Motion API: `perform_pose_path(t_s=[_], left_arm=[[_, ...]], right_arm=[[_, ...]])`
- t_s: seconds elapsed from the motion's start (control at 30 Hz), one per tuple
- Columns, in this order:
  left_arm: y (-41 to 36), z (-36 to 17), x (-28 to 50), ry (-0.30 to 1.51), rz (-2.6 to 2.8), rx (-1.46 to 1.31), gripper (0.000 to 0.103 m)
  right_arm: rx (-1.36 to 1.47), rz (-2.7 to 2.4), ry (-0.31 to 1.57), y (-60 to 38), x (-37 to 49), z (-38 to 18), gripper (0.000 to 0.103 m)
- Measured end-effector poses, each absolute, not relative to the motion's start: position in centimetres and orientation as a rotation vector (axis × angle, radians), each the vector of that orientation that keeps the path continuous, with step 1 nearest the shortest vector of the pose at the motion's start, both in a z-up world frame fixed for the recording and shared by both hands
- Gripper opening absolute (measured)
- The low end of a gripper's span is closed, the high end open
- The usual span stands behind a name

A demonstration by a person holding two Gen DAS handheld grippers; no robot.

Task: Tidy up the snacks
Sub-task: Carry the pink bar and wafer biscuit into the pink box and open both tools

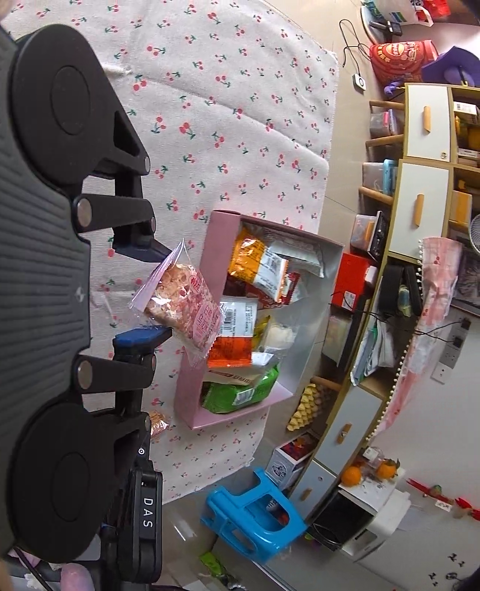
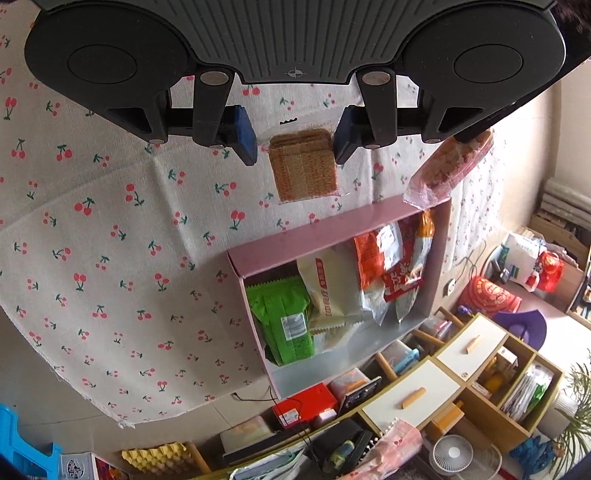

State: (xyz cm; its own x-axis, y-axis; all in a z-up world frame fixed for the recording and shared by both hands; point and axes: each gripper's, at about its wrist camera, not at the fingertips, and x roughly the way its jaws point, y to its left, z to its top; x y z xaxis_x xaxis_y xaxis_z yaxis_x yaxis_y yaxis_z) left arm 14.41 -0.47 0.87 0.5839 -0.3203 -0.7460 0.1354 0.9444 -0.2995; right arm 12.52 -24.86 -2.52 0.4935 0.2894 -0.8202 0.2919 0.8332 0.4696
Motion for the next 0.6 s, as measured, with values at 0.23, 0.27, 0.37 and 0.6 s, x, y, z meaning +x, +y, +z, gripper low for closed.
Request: perform_pose_path(t_s=[0.23, 0.27, 0.37, 0.6], left_arm=[[-0.9, 1.2, 18.6, 0.858, -0.262, -0.227, 0.034], [-1.1, 1.1, 19.3, 0.854, -0.261, -0.227, 0.034], [-1.5, 0.4, 21.1, 0.841, -0.265, -0.231, 0.034], [-2.3, -1.7, 24.6, 0.821, -0.267, -0.213, 0.034]], right_arm=[[0.624, -0.025, 1.016, -25.5, 17.3, -1.0, 0.044], [0.621, -0.03, 1.009, -25.6, 18.1, -0.8, 0.044], [0.613, -0.041, 0.992, -25.6, 20.4, -0.7, 0.044], [0.583, -0.054, 0.954, -25.7, 24.9, -1.8, 0.044]])
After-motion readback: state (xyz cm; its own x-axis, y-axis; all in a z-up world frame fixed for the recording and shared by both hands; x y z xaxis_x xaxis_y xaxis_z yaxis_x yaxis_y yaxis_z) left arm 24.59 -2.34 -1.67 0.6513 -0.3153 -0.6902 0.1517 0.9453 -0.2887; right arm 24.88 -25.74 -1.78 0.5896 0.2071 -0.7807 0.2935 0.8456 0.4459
